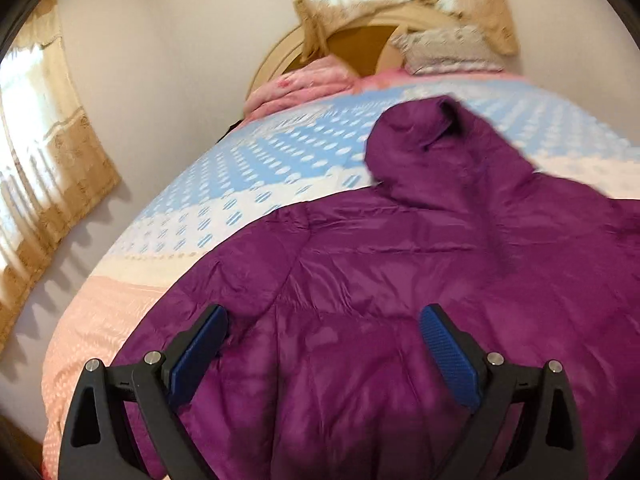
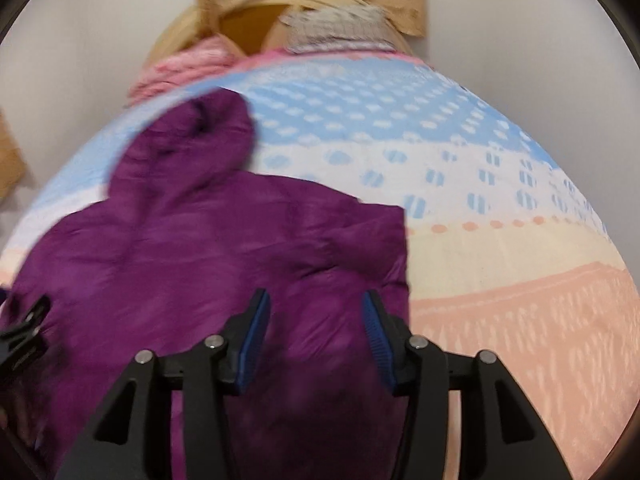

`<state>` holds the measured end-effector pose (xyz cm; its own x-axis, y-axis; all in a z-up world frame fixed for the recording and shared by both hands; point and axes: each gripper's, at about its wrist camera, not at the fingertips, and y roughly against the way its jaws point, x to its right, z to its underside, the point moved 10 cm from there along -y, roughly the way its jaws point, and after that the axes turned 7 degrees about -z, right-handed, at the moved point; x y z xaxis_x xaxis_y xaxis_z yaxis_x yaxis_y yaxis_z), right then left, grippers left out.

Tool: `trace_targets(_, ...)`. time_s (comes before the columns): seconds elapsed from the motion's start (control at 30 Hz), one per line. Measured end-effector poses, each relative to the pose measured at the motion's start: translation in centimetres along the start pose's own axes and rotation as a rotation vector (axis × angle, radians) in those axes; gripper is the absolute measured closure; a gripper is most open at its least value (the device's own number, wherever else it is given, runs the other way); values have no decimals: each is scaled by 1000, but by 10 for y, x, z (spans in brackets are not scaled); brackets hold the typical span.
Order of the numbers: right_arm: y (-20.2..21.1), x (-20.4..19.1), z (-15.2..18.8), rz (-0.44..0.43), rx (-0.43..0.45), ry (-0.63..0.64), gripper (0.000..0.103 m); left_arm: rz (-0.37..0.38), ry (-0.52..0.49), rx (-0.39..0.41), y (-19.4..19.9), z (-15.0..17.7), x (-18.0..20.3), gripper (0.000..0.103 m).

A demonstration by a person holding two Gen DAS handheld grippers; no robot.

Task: Fold large clothes

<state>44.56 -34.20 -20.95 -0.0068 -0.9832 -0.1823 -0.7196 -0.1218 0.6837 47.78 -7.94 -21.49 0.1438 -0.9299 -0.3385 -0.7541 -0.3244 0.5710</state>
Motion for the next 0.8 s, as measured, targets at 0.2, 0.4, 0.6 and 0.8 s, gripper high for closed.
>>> trace_targets(0.2, -14, -36, 54, -19, -75, 73, 39, -1, -83, -91, -13, 48, 27, 5)
trace_targets(0.4, -28, -35, 65, 23, -81, 107, 38, -7, -67, -115, -22, 52, 27, 1)
trace_targets(0.6, -27, -34, 67, 46, -73, 126, 38, 1, -53, -113, -22, 54, 29, 1)
trace_targets(0.8, -27, -34, 68, 57, -70, 133, 37, -13, -63, -104, -23, 53, 29, 1)
